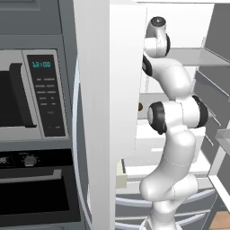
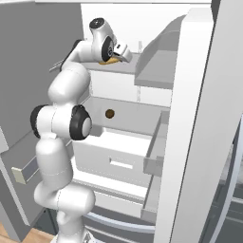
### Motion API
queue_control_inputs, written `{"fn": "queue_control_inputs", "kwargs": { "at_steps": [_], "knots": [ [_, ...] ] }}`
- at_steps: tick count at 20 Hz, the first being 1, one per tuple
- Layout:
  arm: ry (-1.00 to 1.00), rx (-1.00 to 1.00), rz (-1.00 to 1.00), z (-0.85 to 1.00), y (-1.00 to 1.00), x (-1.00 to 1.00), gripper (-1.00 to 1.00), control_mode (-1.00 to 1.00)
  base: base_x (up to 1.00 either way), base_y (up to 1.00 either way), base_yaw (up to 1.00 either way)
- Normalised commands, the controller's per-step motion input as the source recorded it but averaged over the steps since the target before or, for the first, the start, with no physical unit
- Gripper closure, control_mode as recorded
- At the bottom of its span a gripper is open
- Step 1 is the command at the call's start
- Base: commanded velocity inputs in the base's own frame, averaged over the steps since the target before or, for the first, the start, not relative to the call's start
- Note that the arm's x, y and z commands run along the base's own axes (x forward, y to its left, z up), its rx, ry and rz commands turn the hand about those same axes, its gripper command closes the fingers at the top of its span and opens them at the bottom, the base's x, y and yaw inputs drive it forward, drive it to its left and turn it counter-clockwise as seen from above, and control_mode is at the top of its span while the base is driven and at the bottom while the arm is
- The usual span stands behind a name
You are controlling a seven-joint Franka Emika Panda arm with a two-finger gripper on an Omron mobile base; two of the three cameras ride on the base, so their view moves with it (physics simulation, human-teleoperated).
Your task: Retrieve the banana and kiwi from the fridge and place them into the bowl on the dining table.
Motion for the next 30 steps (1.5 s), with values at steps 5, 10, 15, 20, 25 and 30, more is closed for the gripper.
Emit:
{"fn": "queue_control_inputs", "kwargs": {
  "at_steps": [5, 10, 15, 20, 25, 30],
  "knots": [
    [0.0, 0.0, -0.01, -0.03, -0.16, -0.05, 1.0, -1.0, 0.0, 0.0, 0.0],
    [0.0, 0.06, -0.06, -0.19, -0.94, -0.93, 1.0, -1.0, 0.0, 0.0, 0.0],
    [0.0, 0.01, 0.0, -0.32, -0.11, -0.94, 1.0, -1.0, 0.0, 0.0, 0.0],
    [0.0, 0.0, 0.0, -0.34, 0.14, -0.98, 1.0, -1.0, 0.0, 0.0, 0.0],
    [0.0, 0.0, 0.0, -0.25, 0.07, -0.97, 1.0, -1.0, 0.0, 0.0, 0.0],
    [0.0, 0.0, 0.0, -0.03, 0.0, -0.73, 1.0, -1.0, 0.0, 0.0, 0.0]
  ]
}}
